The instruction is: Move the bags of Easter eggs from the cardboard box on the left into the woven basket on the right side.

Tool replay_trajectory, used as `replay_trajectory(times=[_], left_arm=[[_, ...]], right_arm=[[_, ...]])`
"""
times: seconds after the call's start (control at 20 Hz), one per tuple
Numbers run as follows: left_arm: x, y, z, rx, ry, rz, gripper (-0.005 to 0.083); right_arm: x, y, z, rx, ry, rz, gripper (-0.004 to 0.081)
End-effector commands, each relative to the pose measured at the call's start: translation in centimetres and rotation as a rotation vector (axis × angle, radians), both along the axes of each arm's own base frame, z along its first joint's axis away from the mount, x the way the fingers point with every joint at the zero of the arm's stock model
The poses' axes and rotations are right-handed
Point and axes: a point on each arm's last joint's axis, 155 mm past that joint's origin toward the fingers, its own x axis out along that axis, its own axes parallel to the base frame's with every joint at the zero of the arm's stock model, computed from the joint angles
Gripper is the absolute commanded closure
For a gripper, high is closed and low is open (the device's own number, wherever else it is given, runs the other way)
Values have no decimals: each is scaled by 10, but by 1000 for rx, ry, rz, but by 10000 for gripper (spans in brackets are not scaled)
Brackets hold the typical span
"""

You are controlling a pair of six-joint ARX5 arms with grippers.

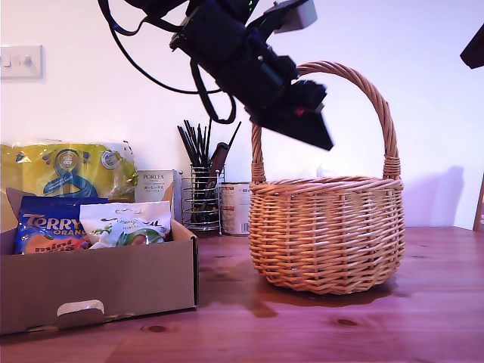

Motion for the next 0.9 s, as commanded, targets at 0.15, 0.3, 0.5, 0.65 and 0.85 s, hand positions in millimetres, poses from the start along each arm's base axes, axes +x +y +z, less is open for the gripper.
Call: replay_trajectory(times=[0.15, 0.3, 0.5, 0.65, 0.85], left_arm=[[-27, 20, 21, 42, 59, -15, 794], [-47, 43, 29, 73, 138, -12, 794], [-46, 96, 19, 65, 178, 78, 794], [-38, 147, 7, 7, 174, 207, 794], [-31, 207, -8, -25, 190, 363, 794]], right_arm=[[1, -1, 4, 3, -12, -3, 782], [1, -1, 4, -3, -18, 1, 782], [1, -1, 4, -18, -33, 13, 782], [1, -1, 4, -25, -39, 18, 782], [2, -1, 4, -29, -41, 21, 782]])
